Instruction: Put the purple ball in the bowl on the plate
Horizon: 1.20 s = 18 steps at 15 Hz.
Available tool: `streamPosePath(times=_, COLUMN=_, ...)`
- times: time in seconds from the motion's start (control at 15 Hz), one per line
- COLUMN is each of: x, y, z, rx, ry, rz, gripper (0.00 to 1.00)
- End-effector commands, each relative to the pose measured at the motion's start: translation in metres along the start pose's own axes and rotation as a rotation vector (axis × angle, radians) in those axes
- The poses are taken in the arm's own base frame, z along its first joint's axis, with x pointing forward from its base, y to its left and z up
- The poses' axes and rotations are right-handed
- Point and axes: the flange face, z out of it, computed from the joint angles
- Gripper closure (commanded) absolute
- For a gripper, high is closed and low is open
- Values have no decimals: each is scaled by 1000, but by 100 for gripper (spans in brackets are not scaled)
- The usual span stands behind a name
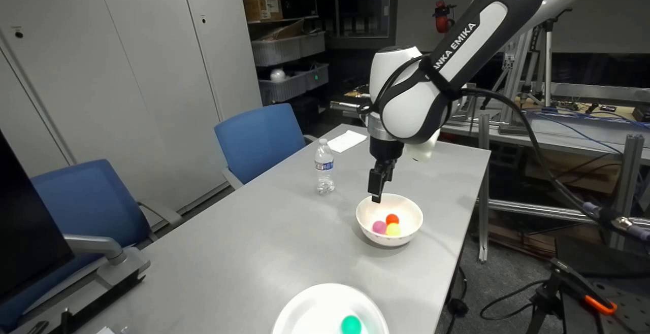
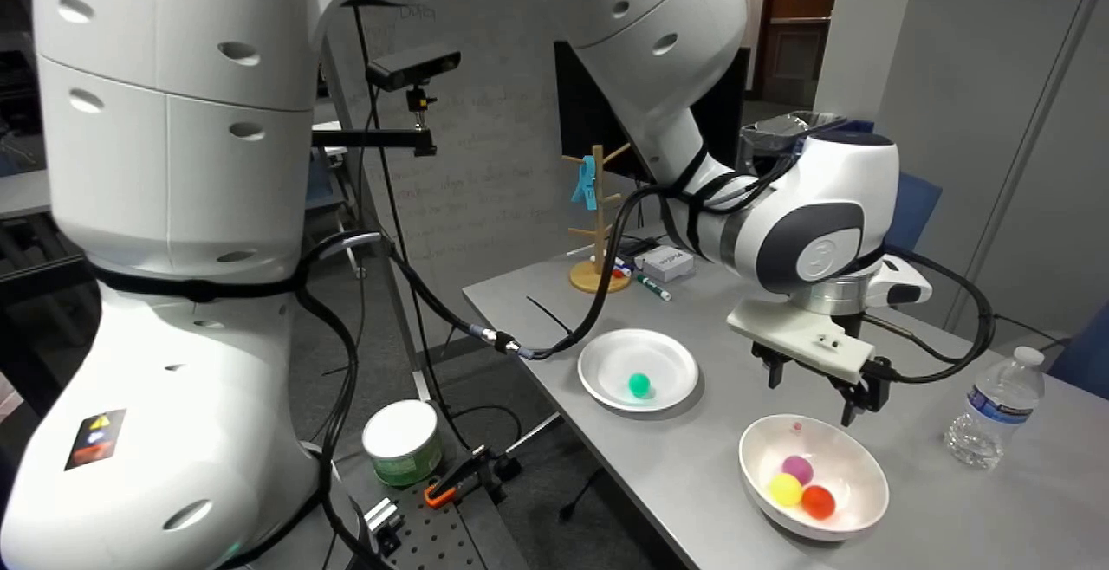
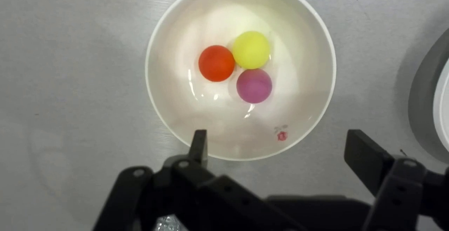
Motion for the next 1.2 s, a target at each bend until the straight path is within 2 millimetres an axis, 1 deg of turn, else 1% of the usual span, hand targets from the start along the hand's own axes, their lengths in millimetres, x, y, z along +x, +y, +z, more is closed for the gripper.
streamPosePath(times=0.0, x=1, y=0, z=-1, rx=0, ry=0, rz=0, gripper=0)
streamPosePath(times=0.13, x=3, y=-2, z=6, rx=15, ry=-5, rz=-36, gripper=0)
streamPosePath(times=0.27, x=3, y=-4, z=16, rx=13, ry=-21, rz=-64, gripper=0)
streamPosePath(times=0.6, x=-3, y=-8, z=49, rx=10, ry=-66, rz=-137, gripper=0)
streamPosePath(times=0.8, x=-2, y=-5, z=65, rx=-4, ry=-85, rz=-172, gripper=0)
streamPosePath(times=1.13, x=8, y=5, z=84, rx=-5, ry=-89, rz=-192, gripper=0)
